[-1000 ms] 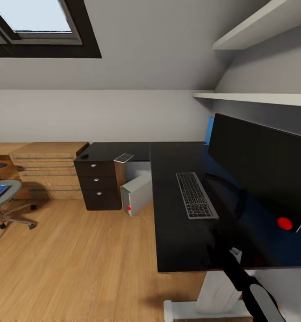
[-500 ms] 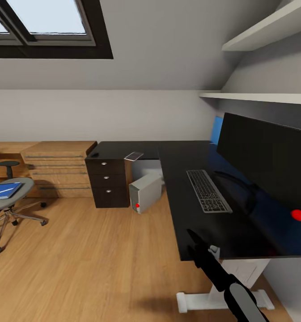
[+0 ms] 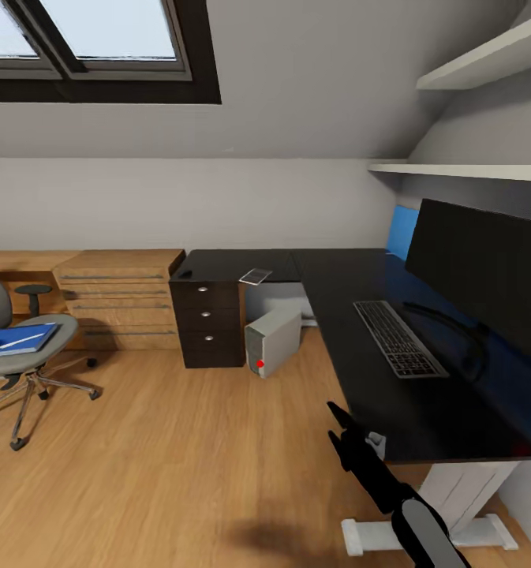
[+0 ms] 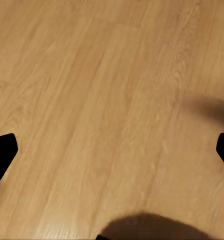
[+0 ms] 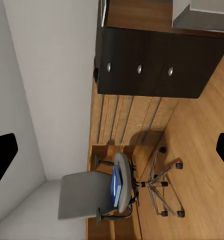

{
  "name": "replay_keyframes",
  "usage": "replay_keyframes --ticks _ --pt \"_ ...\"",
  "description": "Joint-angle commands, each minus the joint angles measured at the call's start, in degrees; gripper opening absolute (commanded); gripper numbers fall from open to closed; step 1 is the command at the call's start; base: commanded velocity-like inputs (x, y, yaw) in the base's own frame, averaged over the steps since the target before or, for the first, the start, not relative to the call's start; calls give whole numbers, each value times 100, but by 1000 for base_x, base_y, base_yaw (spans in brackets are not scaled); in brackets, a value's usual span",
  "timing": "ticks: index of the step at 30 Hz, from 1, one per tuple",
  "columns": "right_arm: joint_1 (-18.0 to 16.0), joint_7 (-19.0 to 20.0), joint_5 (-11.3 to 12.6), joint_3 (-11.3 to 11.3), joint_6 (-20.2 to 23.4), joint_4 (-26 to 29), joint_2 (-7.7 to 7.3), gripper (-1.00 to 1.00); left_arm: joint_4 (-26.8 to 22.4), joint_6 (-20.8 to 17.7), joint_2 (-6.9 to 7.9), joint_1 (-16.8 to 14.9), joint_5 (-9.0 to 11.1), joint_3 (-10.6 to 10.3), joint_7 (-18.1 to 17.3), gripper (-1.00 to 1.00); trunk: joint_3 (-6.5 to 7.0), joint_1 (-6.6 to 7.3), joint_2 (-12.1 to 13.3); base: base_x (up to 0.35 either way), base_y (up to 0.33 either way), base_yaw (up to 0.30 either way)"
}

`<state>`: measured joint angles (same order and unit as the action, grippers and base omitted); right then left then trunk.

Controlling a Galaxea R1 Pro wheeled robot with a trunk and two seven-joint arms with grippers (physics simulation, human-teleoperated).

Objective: In the bedroom, organize the workspace by keeping the computer under the desk, ensuring the monitor is on the desk, placing the keyboard on the desk next to the monitor, placing the mouse on the desk next to the keyboard, moving the folder from the swivel chair onto the desk next to the mouse, stacking the notebook on top of the folder with the pen on top of the notebook, and positioning the swivel chair next to the desk.

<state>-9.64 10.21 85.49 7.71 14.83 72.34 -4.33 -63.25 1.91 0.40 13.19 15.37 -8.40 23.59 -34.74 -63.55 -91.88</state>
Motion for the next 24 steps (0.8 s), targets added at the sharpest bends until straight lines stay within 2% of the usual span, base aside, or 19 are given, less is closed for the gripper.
replay_keyframes --ticks 1,2,3,4,5,6,8,9,10,11,12,13,16,24 --pt "-2 4 44 8 -8 1 7 100 -4 20 4 -1 54 -17 30 100 -4 -2 -2 143 321 5" --pt "-2 3 40 12 -30 1 16 100 -4 20 4 -1 54 -16 30 100 -4 -2 -2 148 319 18" --pt "-2 -17 -10 45 -299 0 116 100 -4 20 4 -1 54 -19 31 100 -2 -2 -2 201 294 178" --pt "-2 -288 -758 272 -649 -10 335 100 -4 14 4 -1 54 -20 26 100 -1 -2 -2 264 234 260" --pt "-2 -498 -1205 349 -824 -26 447 100 -4 13 4 -1 54 -21 25 100 0 -2 -2 280 212 270" --pt "-2 -625 -1453 380 -929 -37 513 100 -4 13 4 -1 54 -21 24 100 0 -2 -2 287 198 273" --pt "-2 -1505 -3198 471 -1642 -268 1009 100 -2 12 4 -1 54 -21 23 100 1 -2 -2 308 140 281" --pt "-53 -2165 -5170 497 -2134 -916 1432 100 3 11 4 -1 54 -21 23 100 1 -2 -2 326 26 286" --pt "-92 -2242 -5583 499 -2201 -1060 1432 100 4 11 4 -1 54 -21 23 100 1 -2 -2 327 17 286" --pt "-107 -2272 -5752 500 -2233 -1117 1432 100 6 11 4 -1 54 -21 23 100 1 -2 -2 328 13 286" --pt "-142 -2356 -6102 502 -2340 -1228 1432 100 37 14 4 -1 54 -21 23 100 0 -2 -2 329 7 286" --pt "-176 -2898 -6457 503 -2523 -1459 1432 100 114 20 4 -1 46 -21 23 100 -3 -2 -2 330 0 270" --pt "-201 -2977 -6482 502 -2393 -1505 1432 100 120 20 4 -1 46 -23 17 100 -11 -2 -2 330 0 195" --pt "-213 -2867 -6479 503 -2252 -1484 1432 100 120 20 4 -1 45 -21 16 100 -12 -2 -2 330 0 16"
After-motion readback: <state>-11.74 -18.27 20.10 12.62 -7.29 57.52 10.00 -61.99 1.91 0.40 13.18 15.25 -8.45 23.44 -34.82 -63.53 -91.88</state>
